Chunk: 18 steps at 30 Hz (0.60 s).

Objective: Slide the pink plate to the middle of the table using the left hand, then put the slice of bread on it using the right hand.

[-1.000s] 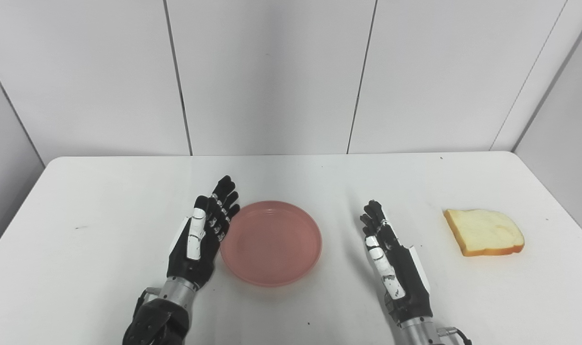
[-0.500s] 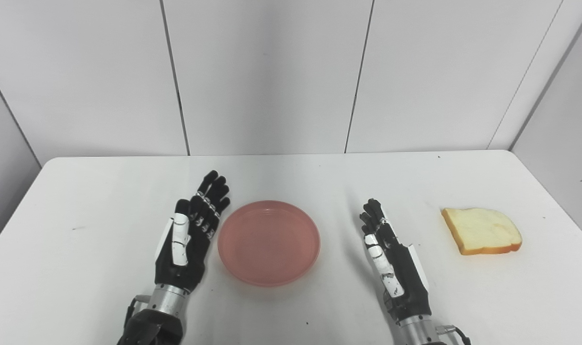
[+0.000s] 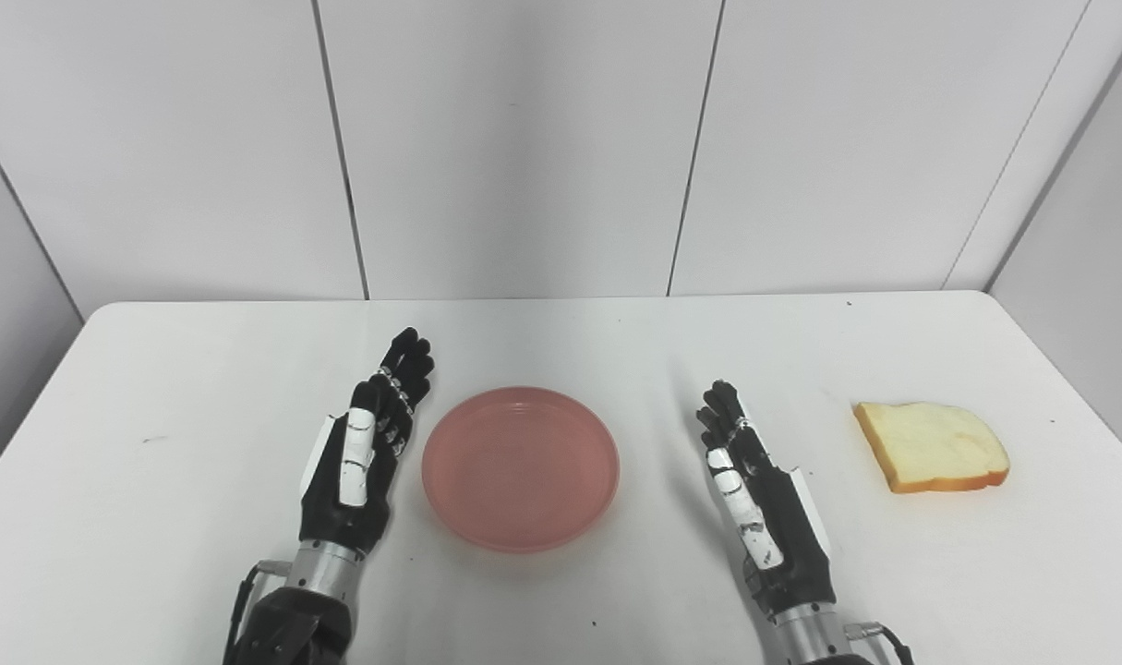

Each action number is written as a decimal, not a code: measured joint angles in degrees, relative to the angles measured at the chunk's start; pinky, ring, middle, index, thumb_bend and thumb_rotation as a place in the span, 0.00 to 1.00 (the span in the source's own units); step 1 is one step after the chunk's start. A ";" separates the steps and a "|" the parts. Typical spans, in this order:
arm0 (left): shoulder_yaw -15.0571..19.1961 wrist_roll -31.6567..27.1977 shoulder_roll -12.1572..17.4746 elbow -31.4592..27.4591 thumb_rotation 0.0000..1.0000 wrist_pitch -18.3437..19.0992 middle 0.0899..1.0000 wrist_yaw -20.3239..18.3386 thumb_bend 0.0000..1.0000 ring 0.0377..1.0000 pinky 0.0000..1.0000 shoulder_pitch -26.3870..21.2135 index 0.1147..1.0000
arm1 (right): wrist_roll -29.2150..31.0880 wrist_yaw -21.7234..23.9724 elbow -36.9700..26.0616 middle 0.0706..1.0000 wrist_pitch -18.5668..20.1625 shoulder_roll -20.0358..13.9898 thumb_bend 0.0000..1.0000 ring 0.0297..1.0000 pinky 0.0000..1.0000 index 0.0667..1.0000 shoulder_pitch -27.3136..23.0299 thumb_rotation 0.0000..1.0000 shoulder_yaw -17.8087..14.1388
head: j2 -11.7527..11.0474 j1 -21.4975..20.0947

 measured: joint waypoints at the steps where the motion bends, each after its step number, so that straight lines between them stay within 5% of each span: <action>1: -0.02 0.30 0.00 0.42 1.00 0.00 0.94 0.24 0.71 0.96 0.99 -0.26 0.89 | 0.09 -0.05 -0.01 0.95 0.05 -0.05 0.64 0.95 0.96 0.94 0.00 0.77 -0.17 | 0.00 0.00; 18: -2.01 1.98 0.86 1.99 1.00 3.53 0.98 0.67 0.77 0.99 0.96 -1.48 0.91 | 0.52 -0.44 -0.18 0.94 0.42 -0.05 0.66 0.94 0.96 0.94 0.00 0.76 -0.37 | 0.18 0.00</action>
